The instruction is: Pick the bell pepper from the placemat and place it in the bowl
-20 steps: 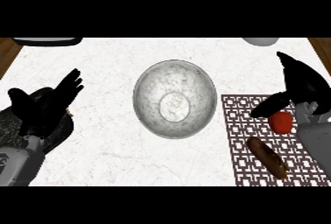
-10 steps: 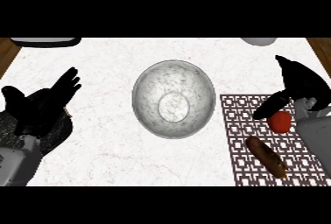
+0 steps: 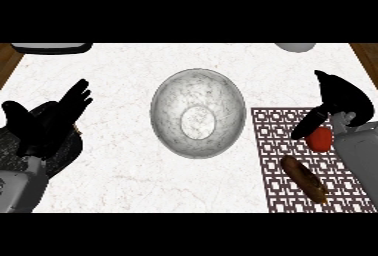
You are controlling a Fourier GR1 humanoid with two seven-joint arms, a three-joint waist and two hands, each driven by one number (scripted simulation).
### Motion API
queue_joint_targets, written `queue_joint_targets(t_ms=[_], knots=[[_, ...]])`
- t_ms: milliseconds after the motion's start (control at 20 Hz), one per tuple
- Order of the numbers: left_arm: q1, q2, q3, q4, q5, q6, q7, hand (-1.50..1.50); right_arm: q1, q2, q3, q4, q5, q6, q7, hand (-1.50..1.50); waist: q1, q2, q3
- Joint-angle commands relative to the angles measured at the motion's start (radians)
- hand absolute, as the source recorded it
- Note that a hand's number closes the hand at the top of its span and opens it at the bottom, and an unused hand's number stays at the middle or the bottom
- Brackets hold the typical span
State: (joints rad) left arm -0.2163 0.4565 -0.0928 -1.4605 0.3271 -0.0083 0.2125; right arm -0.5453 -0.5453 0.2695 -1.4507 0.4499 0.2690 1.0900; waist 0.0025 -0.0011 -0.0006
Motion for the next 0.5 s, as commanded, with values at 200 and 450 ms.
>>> queue_joint_targets(t_ms=[200,450], knots=[[0.004,-0.014,0.030,0.001,-0.018,-0.030,0.006,0.00,0.013,0.014,-0.050,0.046,0.035,0.070,0.079,-1.50,-0.002,0.001,0.000],[0.109,-0.044,0.005,-0.078,-0.067,-0.024,-0.031,0.00,0.005,0.050,-0.079,0.147,0.069,0.061,0.023,-1.50,0.007,0.001,0.000]])
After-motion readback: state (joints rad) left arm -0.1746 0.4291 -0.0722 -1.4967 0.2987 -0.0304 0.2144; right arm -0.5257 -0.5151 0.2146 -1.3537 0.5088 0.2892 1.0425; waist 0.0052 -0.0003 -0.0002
